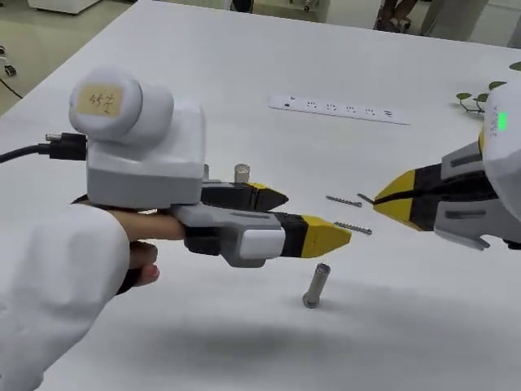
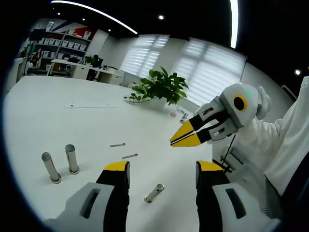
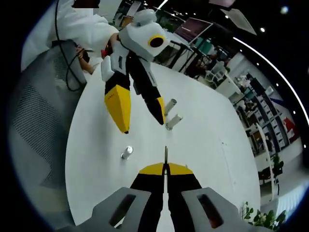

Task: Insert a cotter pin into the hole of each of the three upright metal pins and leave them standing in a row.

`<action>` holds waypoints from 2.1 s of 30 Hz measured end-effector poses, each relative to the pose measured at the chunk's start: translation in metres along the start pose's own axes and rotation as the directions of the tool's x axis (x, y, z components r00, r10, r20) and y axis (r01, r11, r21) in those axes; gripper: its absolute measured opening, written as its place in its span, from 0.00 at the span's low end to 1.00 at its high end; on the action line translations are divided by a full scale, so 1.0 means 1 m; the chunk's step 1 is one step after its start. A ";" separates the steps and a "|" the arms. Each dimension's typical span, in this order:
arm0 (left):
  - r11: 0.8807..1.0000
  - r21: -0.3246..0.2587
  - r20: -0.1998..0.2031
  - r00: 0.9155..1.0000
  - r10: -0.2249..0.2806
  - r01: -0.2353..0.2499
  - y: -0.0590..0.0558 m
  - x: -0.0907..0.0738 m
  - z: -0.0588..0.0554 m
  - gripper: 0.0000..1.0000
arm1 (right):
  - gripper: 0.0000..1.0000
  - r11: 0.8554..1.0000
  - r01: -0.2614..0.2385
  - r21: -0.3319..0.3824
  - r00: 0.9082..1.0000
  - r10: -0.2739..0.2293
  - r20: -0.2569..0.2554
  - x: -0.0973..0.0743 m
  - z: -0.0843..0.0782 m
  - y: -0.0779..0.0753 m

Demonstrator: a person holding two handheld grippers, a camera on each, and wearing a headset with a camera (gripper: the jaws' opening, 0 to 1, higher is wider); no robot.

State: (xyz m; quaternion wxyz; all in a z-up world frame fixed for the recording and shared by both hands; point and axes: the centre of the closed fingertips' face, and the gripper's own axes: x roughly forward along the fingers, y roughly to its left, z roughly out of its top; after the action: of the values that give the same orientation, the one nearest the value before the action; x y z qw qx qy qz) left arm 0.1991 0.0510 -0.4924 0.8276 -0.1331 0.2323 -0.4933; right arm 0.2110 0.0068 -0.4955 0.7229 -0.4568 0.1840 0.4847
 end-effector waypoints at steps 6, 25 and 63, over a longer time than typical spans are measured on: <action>0.999 -0.028 -0.001 0.999 -0.041 0.041 -0.009 0.007 0.007 0.42 | 0.00 1.000 0.000 -0.004 1.000 0.000 0.011 -0.001 0.007 0.011; 0.993 -0.067 -0.049 0.994 -0.096 0.093 -0.018 0.021 0.003 0.19 | 0.00 1.000 0.001 0.005 1.000 -0.001 0.018 -0.004 0.012 0.018; 0.993 -0.042 -0.127 0.985 -0.118 0.113 -0.025 0.019 -0.004 0.00 | 0.00 0.999 -0.003 -0.033 0.999 0.004 0.038 -0.003 0.022 0.026</action>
State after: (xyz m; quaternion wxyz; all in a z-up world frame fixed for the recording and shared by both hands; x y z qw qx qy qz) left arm 0.1858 0.0220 -0.4893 0.7784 -0.1285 0.2861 -0.5438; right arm 0.1828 0.0267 -0.4944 0.7178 -0.4589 0.1632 0.4975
